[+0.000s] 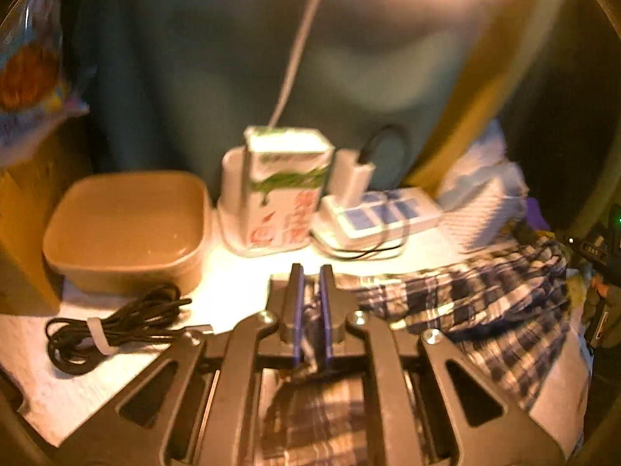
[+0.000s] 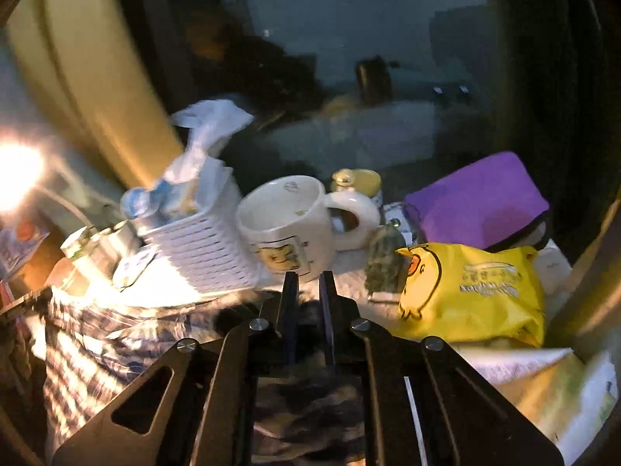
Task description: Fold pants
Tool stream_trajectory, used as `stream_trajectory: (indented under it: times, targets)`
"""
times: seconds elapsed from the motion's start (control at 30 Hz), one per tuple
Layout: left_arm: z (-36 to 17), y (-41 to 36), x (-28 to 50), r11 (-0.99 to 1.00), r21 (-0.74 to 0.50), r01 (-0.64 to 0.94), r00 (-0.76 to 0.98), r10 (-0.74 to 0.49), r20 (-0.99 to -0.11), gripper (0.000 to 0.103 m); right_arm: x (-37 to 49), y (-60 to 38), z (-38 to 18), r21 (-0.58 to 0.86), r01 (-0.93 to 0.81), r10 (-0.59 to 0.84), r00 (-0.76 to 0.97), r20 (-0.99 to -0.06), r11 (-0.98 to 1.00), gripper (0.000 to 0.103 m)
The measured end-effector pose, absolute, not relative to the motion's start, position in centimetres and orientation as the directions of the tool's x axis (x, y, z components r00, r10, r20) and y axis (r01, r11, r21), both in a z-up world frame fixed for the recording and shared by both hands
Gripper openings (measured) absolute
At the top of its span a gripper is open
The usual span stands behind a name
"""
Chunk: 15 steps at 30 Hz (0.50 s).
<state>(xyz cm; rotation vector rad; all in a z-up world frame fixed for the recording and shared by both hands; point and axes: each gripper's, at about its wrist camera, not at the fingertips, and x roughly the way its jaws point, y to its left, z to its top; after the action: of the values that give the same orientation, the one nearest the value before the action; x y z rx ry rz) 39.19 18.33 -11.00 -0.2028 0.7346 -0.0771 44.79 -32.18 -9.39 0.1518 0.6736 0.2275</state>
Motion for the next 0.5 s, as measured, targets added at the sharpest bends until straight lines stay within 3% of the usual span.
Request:
stream_trajectory:
  times: [0.1, 0.2, 0.27, 0.33, 0.4, 0.5]
  targets:
    - [-12.0, 19.6, 40.3, 0.959, -0.283, -0.021, 0.715, -0.183, -0.674, 0.011, 46.1, -31.9, -10.1, 0.191, -0.142, 0.231, 0.754, -0.615, 0.971, 0.013]
    - [-11.4, 20.4, 39.7, 0.96, -0.273, -0.061, 0.736, -0.142, -0.662, 0.013, 45.8, -31.2, -10.1, 0.167, -0.162, 0.232, 0.748, -0.622, 0.973, 0.013]
    - [-11.0, 20.1, 39.2, 0.964, -0.265, -0.035, 0.743, -0.152, -0.652, 0.014, 45.1, -30.8, -10.0, 0.146, -0.171, 0.225, 0.752, -0.62, 0.974, 0.022]
    - [-11.0, 18.9, 38.1, 0.973, -0.228, 0.026, 0.73, -0.174, -0.661, 0.015, 44.0, -30.7, -9.7, 0.14, -0.183, 0.231, 0.759, -0.609, 0.973, 0.057]
    - [-11.4, 17.7, 37.1, 0.981, -0.179, 0.079, 0.715, -0.181, -0.675, 0.016, 43.0, -30.5, -9.3, 0.139, -0.194, 0.239, 0.768, -0.595, 0.971, 0.066]
    - [-12.9, 15.9, 35.7, 0.984, -0.094, 0.154, 0.684, -0.175, -0.708, 0.018, 41.4, -30.3, -9.1, 0.127, -0.21, 0.244, 0.767, -0.594, 0.969, 0.066]
